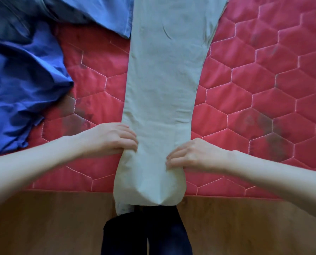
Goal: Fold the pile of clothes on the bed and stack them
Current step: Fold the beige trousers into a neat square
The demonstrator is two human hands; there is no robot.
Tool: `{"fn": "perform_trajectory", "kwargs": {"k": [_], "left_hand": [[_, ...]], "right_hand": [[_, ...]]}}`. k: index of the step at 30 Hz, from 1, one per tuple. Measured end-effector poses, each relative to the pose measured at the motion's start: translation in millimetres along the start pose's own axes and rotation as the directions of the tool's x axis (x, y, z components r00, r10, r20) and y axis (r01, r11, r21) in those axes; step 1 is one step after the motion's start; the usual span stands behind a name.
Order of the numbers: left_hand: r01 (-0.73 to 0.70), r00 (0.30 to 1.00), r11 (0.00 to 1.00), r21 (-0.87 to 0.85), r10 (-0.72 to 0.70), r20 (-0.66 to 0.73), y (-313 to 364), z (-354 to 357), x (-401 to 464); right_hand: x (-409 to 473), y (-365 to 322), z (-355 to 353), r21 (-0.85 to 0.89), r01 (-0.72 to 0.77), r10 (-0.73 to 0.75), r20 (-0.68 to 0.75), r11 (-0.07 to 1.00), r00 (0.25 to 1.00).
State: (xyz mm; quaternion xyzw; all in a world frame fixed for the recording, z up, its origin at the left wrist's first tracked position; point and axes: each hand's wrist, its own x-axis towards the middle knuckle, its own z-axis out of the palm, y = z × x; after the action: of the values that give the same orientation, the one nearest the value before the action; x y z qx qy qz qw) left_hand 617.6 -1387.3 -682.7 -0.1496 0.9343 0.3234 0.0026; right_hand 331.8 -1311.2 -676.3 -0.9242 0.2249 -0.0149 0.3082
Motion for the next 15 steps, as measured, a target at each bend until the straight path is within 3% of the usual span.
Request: {"fn": "perform_trajectory", "kwargs": {"k": [1, 2, 3, 4, 5, 6, 8, 10, 13, 15], "left_hand": [[0.123, 0.988, 0.966, -0.228, -0.14, -0.062, -5.6, -8.3, 2.9], [0.229, 0.95, 0.844, -0.484, -0.303, -0.079, -11.6, -19.9, 9.9], [0.27, 0.879, 0.661, -0.7, -0.466, -0.101, -22.4, -30.9, 19.1], [0.283, 0.786, 0.469, -0.836, -0.613, -0.078, -38.7, -41.1, 30.3], [0.304, 0.682, 0.304, -0.903, -0.731, -0.016, -53.4, -48.4, 42.0], [0.32, 0.604, 0.185, -0.929, -0.795, 0.05, -65.7, -51.5, 54.8], [0.33, 0.498, 0.018, -0.944, -0.853, 0.157, -78.2, -45.4, 79.1], [0.353, 0.391, -0.035, -0.935, -0.902, 0.181, -84.2, -25.6, 94.9], [0.355, 0.273, 0.047, -0.934, -0.961, 0.055, -76.1, -11.4, 96.8], [0.349, 0.272, 0.093, -0.932, -0.962, 0.005, -65.2, -8.7, 86.8]], "right_hand": [[2.9, 5.5, -22.1, 0.236, -0.128, 0.134, -0.009, 0.963, 0.991], [5.9, 15.4, -41.4, 0.535, -0.24, 0.285, 0.0, 0.81, 0.959], [11.4, 28.7, -60.9, 0.809, -0.286, 0.466, 0.017, 0.514, 0.885], [18.7, 47.4, -76.8, 0.948, -0.244, 0.656, 0.054, 0.202, 0.753], [25.7, 66.3, -89.1, 0.989, -0.144, 0.799, 0.1, -0.017, 0.593], [33.7, 85.5, -97.0, 0.995, -0.042, 0.886, 0.105, -0.096, 0.452], [50.9, 114.3, -96.6, 0.995, -0.008, 0.969, 0.101, -0.102, 0.227], [61.2, 129.1, -77.1, 0.984, -0.13, 0.988, 0.132, -0.121, 0.076], [59.5, 126.6, -49.1, 0.96, -0.271, 0.997, 0.078, -0.069, 0.02], [53.8, 111.8, -38.4, 0.936, -0.352, 0.999, 0.016, -0.004, 0.032]]}}
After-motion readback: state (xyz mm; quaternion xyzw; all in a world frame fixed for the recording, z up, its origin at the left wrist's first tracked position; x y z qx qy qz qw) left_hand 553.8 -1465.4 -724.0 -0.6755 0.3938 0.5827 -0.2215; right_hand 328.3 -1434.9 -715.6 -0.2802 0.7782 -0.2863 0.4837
